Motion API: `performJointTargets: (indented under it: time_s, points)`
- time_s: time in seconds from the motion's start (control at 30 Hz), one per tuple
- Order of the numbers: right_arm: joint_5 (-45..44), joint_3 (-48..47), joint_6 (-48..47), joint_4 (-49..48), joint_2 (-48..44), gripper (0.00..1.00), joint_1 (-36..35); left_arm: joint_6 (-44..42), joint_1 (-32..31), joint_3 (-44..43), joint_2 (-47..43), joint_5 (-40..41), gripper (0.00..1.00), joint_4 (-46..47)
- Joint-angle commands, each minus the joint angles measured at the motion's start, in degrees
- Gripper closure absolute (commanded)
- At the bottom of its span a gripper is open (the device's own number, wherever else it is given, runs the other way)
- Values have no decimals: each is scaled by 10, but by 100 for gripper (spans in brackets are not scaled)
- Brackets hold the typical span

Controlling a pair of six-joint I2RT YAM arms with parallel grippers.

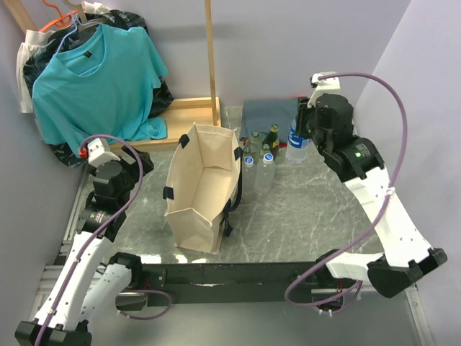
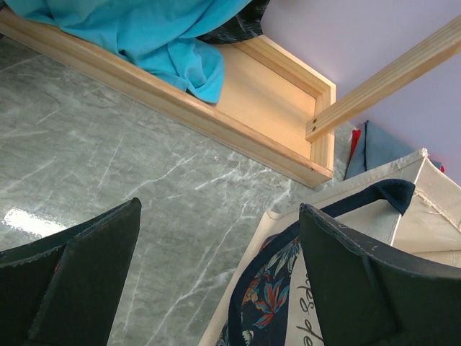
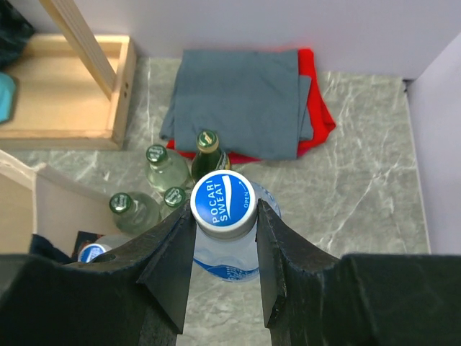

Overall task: Take the beverage out of the canvas bag
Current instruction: Place the drink at the center of the board.

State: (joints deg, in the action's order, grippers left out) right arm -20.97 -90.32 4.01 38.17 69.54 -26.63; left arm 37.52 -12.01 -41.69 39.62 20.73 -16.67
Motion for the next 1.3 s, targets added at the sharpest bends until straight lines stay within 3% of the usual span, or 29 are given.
performJointTargets:
  time_s: [0.0, 0.43, 1.27]
  points:
    - [3, 15, 9, -130, 1, 100, 9, -10, 1, 2, -8, 0, 4, 18]
    - [57, 91, 37, -191, 5, 100, 47, -13, 1, 1, 5, -8, 4, 15]
    - [39, 196, 51, -312, 42, 100, 67, -15, 1, 5, 7, -1, 4, 18]
